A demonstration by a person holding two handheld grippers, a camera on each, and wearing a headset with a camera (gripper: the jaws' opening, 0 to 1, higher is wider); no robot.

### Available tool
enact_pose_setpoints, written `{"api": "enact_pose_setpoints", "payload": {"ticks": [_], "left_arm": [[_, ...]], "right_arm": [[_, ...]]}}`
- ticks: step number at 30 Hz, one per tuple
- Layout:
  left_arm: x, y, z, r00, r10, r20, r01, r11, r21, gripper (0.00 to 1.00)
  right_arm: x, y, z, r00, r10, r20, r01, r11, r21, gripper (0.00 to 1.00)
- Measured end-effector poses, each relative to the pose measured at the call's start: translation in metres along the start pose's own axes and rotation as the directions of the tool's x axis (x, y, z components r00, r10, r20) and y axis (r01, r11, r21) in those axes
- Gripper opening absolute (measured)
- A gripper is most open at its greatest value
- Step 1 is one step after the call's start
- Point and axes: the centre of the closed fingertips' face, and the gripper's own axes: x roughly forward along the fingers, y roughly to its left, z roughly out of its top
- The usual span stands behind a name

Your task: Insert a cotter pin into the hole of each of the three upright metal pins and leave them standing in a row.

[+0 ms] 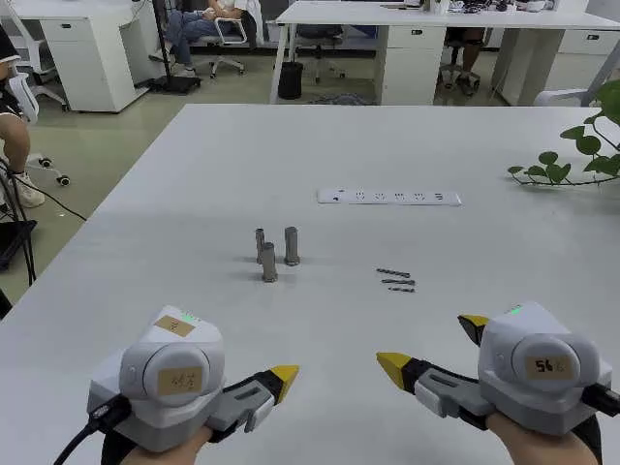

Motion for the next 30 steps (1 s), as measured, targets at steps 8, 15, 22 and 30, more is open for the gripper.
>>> {"api": "enact_pose_setpoints", "payload": {"ticks": [8, 15, 22, 30], "left_arm": [[-0.0008, 0.0016, 0.0009, 1.0000, 0.007, 0.005, -0.007, 1.000, -0.001, 0.75], [-0.0003, 0.0014, 0.0004, 1.0000, 0.005, 0.004, -0.005, 1.000, -0.008, 0.74], [0.0002, 0.0010, 0.0010, 1.0000, 0.003, 0.008, -0.003, 1.000, -0.011, 0.73], [-0.0001, 0.0012, 0.0015, 0.9999, 0.006, 0.008, -0.005, 1.000, -0.008, 0.73]], "right_arm": [[0.0003, 0.0013, 0.0012, 1.0000, 0.006, 0.004, -0.006, 1.000, -0.003, 0.71], [0.0008, 0.0010, -0.0006, 1.0000, 0.007, -0.004, -0.007, 1.000, -0.001, 0.70], [0.0006, 0.0011, 0.0003, 1.0000, 0.008, 0.002, -0.008, 1.000, 0.000, 0.70], [0.0011, 0.0013, -0.0006, 1.0000, 0.009, -0.004, -0.009, 1.000, -0.005, 0.70]]}}
